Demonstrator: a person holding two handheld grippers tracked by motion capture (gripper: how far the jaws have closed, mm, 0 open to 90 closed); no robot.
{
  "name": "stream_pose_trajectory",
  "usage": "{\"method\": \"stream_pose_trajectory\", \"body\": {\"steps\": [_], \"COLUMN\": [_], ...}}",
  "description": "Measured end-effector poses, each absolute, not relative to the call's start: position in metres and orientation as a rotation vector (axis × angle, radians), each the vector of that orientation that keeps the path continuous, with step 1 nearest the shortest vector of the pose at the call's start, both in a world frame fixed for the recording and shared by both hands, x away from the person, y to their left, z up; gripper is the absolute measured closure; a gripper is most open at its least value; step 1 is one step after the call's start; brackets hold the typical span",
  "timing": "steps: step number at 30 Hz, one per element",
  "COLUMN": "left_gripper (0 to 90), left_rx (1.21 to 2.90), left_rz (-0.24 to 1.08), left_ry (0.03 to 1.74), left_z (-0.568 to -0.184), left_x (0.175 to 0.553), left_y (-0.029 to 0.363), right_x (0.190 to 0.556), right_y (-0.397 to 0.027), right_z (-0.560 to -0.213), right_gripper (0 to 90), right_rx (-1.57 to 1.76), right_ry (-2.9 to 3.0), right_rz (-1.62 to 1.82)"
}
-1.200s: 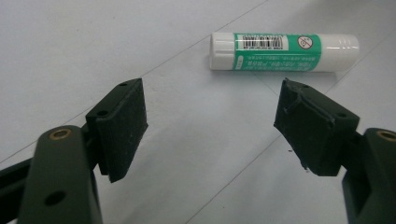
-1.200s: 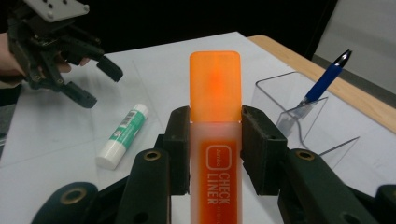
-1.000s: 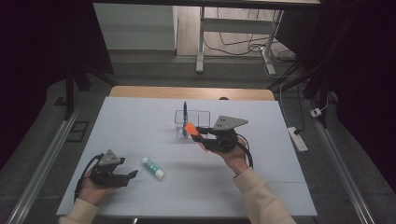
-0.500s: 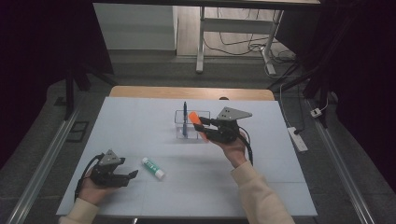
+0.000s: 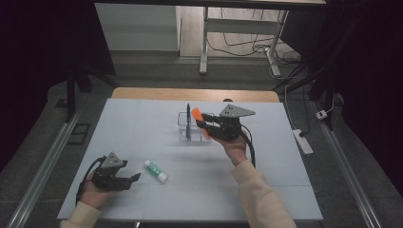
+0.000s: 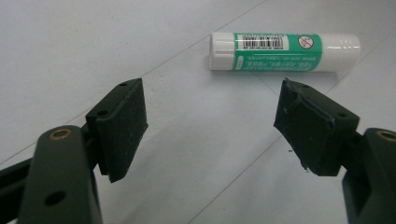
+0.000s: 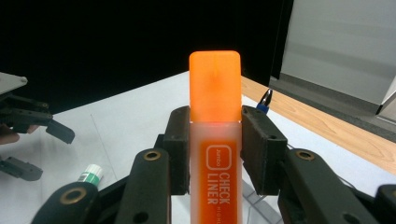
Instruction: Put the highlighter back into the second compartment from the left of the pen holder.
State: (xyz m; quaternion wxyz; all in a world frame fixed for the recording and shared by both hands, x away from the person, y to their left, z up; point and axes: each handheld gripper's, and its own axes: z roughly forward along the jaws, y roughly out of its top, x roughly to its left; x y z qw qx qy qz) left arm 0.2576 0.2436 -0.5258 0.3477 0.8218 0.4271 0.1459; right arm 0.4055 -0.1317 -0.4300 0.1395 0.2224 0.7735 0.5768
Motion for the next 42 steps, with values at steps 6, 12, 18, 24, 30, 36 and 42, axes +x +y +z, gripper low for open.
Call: {"method": "stream_pose_trajectory", "body": {"steps": [6, 12, 18, 24, 30, 36, 42], "left_gripper": [24.9, 24.9, 24.9, 24.9, 24.9, 25.0, 25.0], "left_rx": [2.133, 2.130, 2.133, 2.130, 2.129, 2.129, 2.129], "left_rz": [0.379, 0.379, 0.379, 0.378, 0.377, 0.373, 0.373], "left_ry": [1.103, 1.102, 1.101, 1.101, 1.101, 1.101, 1.101], "left_z": [-0.525, -0.525, -0.525, -0.525, -0.525, -0.525, -0.525], "left_x": [0.258, 0.258, 0.258, 0.258, 0.257, 0.257, 0.258], "left_y": [0.243, 0.244, 0.244, 0.244, 0.244, 0.244, 0.244], "right_x": [0.409, 0.413, 0.420, 0.426, 0.430, 0.436, 0.441], "right_y": [-0.130, -0.127, -0.125, -0.121, -0.117, -0.114, -0.110], "right_z": [-0.428, -0.427, -0.428, -0.427, -0.426, -0.425, -0.422], "right_gripper": [64.0, 64.1, 64.1, 64.0, 64.0, 64.1, 64.0], "right_rx": [0.644, 0.665, 0.680, 0.704, 0.706, 0.716, 0.713], "right_ry": [2.229, 2.204, 2.198, 2.187, 2.169, 2.149, 2.140], "right_rz": [1.670, 1.672, 1.675, 1.682, 1.693, 1.699, 1.708]}}
